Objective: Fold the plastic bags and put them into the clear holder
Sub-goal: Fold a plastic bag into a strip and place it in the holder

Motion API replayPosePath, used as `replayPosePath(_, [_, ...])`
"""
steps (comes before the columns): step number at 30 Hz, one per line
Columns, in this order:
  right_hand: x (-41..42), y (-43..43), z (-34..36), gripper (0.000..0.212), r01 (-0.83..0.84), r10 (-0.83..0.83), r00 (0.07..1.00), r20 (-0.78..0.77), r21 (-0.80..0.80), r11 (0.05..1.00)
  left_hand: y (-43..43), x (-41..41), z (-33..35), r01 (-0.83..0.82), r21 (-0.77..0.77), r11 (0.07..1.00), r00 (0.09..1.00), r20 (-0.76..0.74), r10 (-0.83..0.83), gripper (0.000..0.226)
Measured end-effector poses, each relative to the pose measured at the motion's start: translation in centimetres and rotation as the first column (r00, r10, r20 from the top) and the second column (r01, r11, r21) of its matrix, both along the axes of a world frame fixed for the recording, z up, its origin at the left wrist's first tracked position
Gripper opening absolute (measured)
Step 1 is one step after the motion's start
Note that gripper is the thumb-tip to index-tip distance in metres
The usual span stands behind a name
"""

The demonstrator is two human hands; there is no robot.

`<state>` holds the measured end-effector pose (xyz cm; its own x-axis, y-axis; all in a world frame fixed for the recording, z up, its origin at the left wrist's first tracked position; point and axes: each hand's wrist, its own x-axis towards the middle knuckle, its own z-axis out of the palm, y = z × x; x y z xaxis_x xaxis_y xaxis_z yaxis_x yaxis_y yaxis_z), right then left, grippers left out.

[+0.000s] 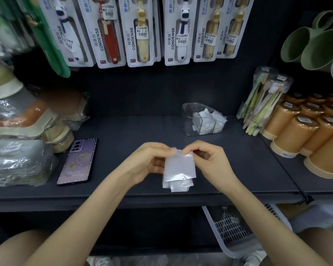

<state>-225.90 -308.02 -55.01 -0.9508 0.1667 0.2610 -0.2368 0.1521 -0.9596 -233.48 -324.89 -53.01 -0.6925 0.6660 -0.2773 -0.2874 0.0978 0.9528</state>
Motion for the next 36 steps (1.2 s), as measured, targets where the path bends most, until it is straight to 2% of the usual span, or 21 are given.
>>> replayPosePath(2, [0.1, 0.5, 0.2, 0.028, -0.049, 0.050, 0.998, 0.040, -0.025, 0.999, 0.0, -0.2, 0.0, -0.002, -0.028, 1.000, 0.997, -0.077, 0.000, 0.002])
replayPosePath(5, [0.3, 2.0, 0.7, 0.033, -0.168, 0.200, 0.969, 0.147, -0.206, 0.964, 0.2, -0.5, -0.1, -0.034, -0.035, 0.999, 0.991, -0.130, 0.029, 0.006])
replayPosePath(7, [0.3, 2.7, 1.2, 0.038, -0.141, 0.212, 0.942, 0.260, -0.267, 0.953, 0.4, -0.6, -0.1, -0.041, -0.035, 0.999, 0.986, -0.163, 0.035, 0.007])
replayPosePath(9, [0.2, 2.8, 1.3, 0.031, -0.102, 0.148, 0.926, 0.348, -0.150, 0.984, 0.9, -0.6, -0.1, -0.053, -0.035, 0.998, 0.979, -0.199, 0.045, 0.007])
replayPosePath(11, [0.0, 2.7, 1.0, 0.017, -0.057, 0.078, 0.931, 0.356, -0.067, 0.996, 1.4, -0.6, 0.0, -0.060, -0.026, 0.998, 0.975, -0.214, 0.053, 0.009])
replayPosePath(12, [-0.1, 2.7, 1.0, 0.010, -0.015, 0.038, 0.938, 0.344, -0.069, 0.998, 1.8, -0.6, 0.0, -0.053, -0.018, 0.998, 0.978, -0.202, 0.048, 0.015])
replayPosePath(15, [-0.4, 3.3, 0.8, 0.008, 0.121, -0.094, 0.955, 0.281, -0.080, 0.989, 2.7, -0.5, -0.5, -0.011, -0.039, 0.999, 0.983, -0.186, 0.004, 0.031])
replayPosePath(18, [-0.7, 4.0, 0.7, 0.005, 0.217, -0.193, 0.951, 0.242, -0.077, 0.973, 3.6, -0.7, -1.3, -0.054, -0.072, 0.996, 0.968, -0.247, 0.035, 0.018])
replayPosePath(20, [-0.8, 4.3, 0.5, 0.003, 0.223, -0.190, 0.948, 0.257, -0.108, 0.969, 4.4, -1.0, -1.6, -0.088, -0.049, 0.995, 0.952, -0.297, 0.070, 0.015])
replayPosePath(23, [-0.9, 5.2, -0.1, 0.014, 0.226, -0.165, 0.924, 0.344, -0.146, 0.963, 5.8, -1.8, -2.0, -0.113, -0.027, 0.993, 0.916, -0.391, 0.094, 0.015])
replayPosePath(26, [-1.3, 6.3, -0.6, 0.006, 0.277, -0.217, 0.905, 0.366, -0.119, 0.954, 7.4, -2.7, -2.3, -0.088, -0.042, 0.995, 0.897, -0.438, 0.061, 0.017])
replayPosePath(29, [-2.3, 8.2, -0.5, 0.008, 0.350, -0.286, 0.886, 0.365, -0.125, 0.928, 8.7, -3.9, -2.5, -0.109, -0.050, 0.993, 0.876, -0.477, 0.072, 0.020])
replayPosePath(30, [-2.7, 9.0, -0.2, 0.008, 0.373, -0.310, 0.877, 0.367, -0.115, 0.921, 9.1, -4.6, -2.7, -0.174, -0.064, 0.983, 0.851, -0.513, 0.117, 0.022])
replayPosePath(32, [-3.6, 10.8, 0.4, 0.009, 0.401, -0.344, 0.861, 0.375, -0.083, 0.912, 9.7, -6.6, -3.0, -0.332, -0.136, 0.933, 0.742, -0.648, 0.170, 0.035])
replayPosePath(34, [-4.9, 12.6, 1.0, 0.009, 0.407, -0.364, 0.846, 0.389, -0.032, 0.913, 10.6, -8.9, -3.1, -0.406, -0.226, 0.885, 0.664, -0.739, 0.116, 0.060])
replayPosePath(36, [-6.2, 13.7, 1.6, 0.008, 0.398, -0.365, 0.834, 0.413, 0.007, 0.917, 11.4, -10.6, -3.0, -0.378, -0.311, 0.872, 0.690, -0.722, 0.042, 0.086])
